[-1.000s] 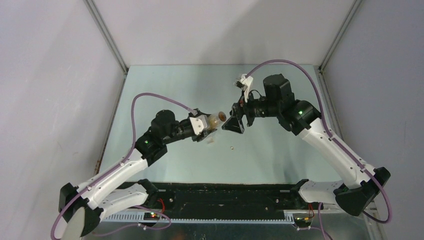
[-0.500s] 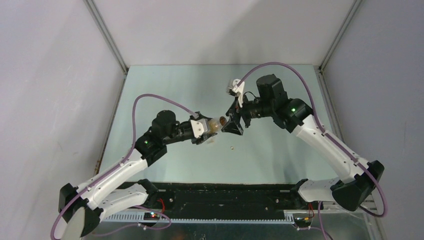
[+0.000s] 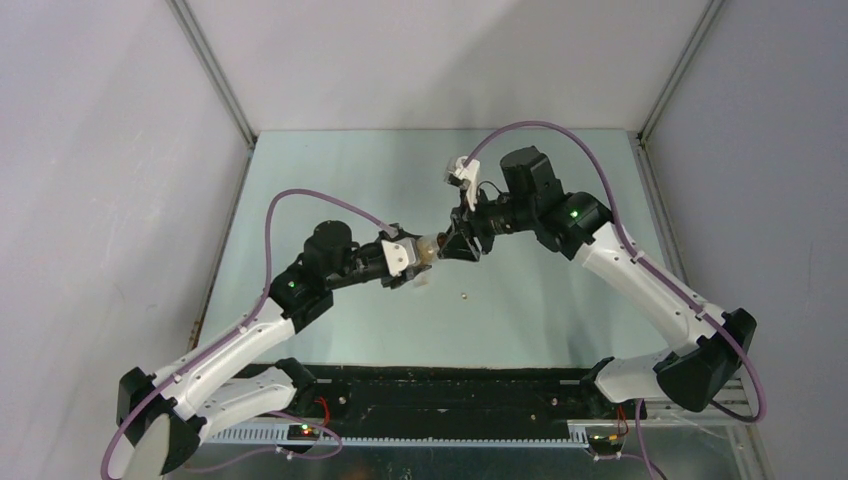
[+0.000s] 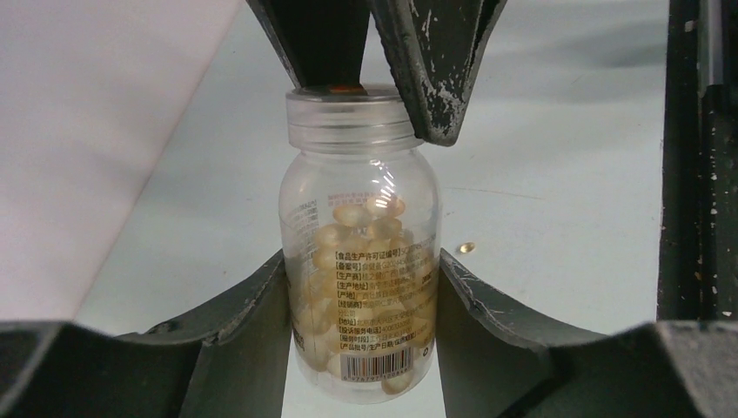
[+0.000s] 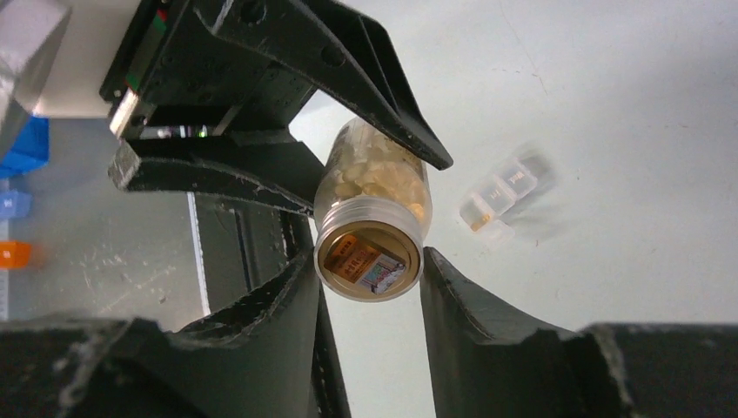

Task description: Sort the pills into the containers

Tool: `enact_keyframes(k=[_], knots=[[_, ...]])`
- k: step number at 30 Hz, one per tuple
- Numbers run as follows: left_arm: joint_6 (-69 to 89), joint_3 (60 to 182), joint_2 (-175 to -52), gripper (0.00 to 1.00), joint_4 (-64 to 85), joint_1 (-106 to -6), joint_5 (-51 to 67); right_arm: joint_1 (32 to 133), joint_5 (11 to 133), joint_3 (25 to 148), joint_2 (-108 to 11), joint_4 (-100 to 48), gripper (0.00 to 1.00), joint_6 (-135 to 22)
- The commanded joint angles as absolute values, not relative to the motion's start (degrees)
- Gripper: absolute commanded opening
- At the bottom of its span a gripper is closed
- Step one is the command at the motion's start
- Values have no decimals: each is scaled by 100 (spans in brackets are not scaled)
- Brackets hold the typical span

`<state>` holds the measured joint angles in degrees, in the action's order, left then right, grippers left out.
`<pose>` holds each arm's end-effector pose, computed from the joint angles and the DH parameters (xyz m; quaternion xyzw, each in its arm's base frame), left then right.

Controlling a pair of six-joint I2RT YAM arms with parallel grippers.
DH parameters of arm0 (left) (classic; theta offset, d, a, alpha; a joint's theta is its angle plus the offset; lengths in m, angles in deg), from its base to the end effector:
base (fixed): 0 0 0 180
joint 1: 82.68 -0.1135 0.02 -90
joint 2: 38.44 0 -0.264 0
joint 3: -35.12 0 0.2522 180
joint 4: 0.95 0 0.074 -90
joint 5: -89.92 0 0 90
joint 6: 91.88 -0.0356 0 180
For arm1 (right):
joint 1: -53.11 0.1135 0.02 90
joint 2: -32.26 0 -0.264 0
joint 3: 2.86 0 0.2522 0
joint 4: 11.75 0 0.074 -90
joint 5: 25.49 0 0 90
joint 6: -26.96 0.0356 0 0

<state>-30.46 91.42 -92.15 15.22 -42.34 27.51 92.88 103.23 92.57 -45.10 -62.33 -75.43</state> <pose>0.1557 -0.1539 0.3129 0.5534 0.5457 -0.2479 0.5783 0.2070 0.2012 0.3946 -0.5068 0.6729 0.3898 0.3720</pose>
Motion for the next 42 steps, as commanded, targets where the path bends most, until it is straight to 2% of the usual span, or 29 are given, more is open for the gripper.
enact_keyframes(k=[1, 4, 7, 8, 9, 10, 12, 13, 15, 18, 21, 26, 30, 37, 42], knots=[[-3230, 9337, -9157, 0, 1328, -4214, 2486, 9555, 9553, 9538, -4605, -5423, 35, -6071], [-3293, 9264, -9159, 0, 1175, -4211, 2096, 10039, 8452, 9850, -4816, -5094, 30, -4282], [-3411, 9222, -9147, 0, 1109, -4210, 1956, 10563, 6651, 10267, -5040, -5247, 25, -2875], [-3426, 9226, -9149, 0, 1124, -4209, 1922, 10613, 6384, 10398, -5109, -5266, 28, -2661], [-3441, 9222, -9146, 0, 1132, -4207, 1911, 10669, 5986, 10460, -5134, -5289, 39, -2258], [-3443, 9221, -9138, 0, 1142, -4214, 1902, 10688, 5863, 10567, -5153, -5299, 42, -2141], [-3444, 9200, -9124, 0, 1165, -4208, 1874, 10713, 5620, 10682, -5144, -5327, 56, -2033], [-3442, 9180, -9121, 0, 1173, -4209, 1865, 10709, 5547, 10698, -5102, -5341, 67, -2132], [-3426, 9132, -9086, 0, 1152, -4208, 1836, 10660, 5440, 10671, -5014, -5476, 75, -2287], [-3363, 9098, -9041, 0, 1097, -4212, 1823, 10370, 5743, 10417, -4816, -5568, 79, -2511], [-3336, 9095, -9014, 0, 1099, -4215, 1854, 10116, 6410, 9976, -4469, -5287, 78, -2959], [-3361, 9186, -9014, 0, 1318, -4214, 2035, 9881, 8197, 9627, -4031, -5125, 82, -5037], [-3435, 9321, -9034, 0, 1644, -4215, 2348, 9869, 9162, 9561, -3944, -5776, 84, -6547], [-3546, 9523, -9074, 0, 2044, -4212, 2705, 9877, 9422, 9789, -4172, -6430, 81, -7682], [-3567, 9629, -9107, 0, 2212, -4211, 2909, 9904, 9375, 9927, -4339, -6594, 80, -7871]])
